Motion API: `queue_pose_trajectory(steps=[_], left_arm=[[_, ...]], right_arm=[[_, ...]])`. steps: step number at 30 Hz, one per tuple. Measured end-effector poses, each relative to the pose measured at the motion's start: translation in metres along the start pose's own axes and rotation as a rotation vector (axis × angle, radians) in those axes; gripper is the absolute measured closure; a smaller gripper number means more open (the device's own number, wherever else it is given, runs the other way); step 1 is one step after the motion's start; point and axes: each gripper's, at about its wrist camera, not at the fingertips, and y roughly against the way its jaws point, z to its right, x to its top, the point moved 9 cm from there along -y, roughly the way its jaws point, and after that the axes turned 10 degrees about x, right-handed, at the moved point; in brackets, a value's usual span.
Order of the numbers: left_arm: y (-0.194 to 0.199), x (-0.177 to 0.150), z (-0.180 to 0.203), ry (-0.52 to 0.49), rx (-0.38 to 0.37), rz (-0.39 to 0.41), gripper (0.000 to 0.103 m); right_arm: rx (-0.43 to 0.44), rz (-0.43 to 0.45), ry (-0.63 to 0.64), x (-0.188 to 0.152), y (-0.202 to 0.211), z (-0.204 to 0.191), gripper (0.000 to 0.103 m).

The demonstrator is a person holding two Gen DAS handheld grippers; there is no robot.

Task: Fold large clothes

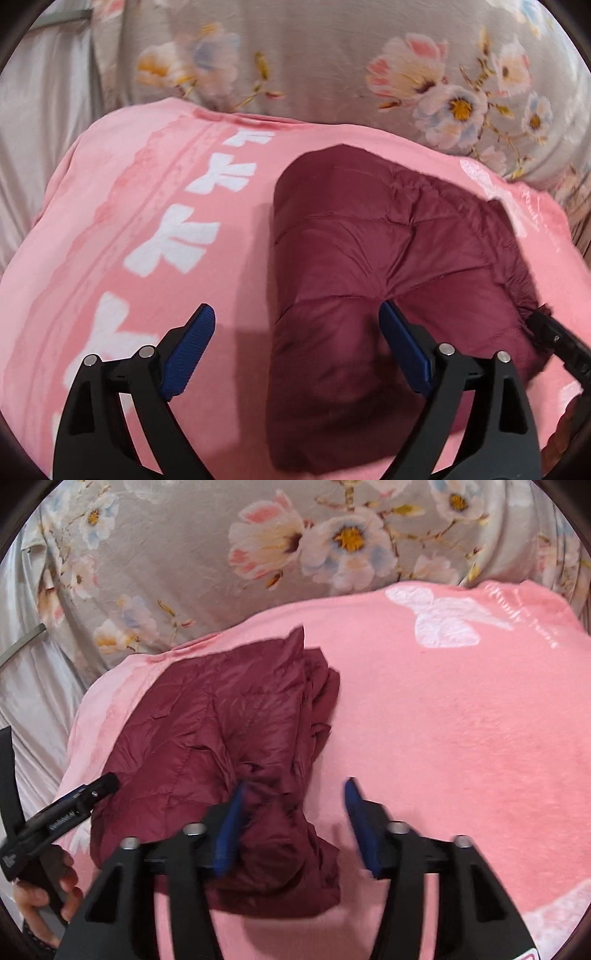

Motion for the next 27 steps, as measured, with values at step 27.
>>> queue_pose_trajectory(steps=[27], left_arm=[[-0.026, -0.037, 0.026, 0.009, 0.022, -0.154, 0.013]], right_arm=[[-0.153, -0.19, 0.112, -0.028, -0.045, -0.005, 0.099]])
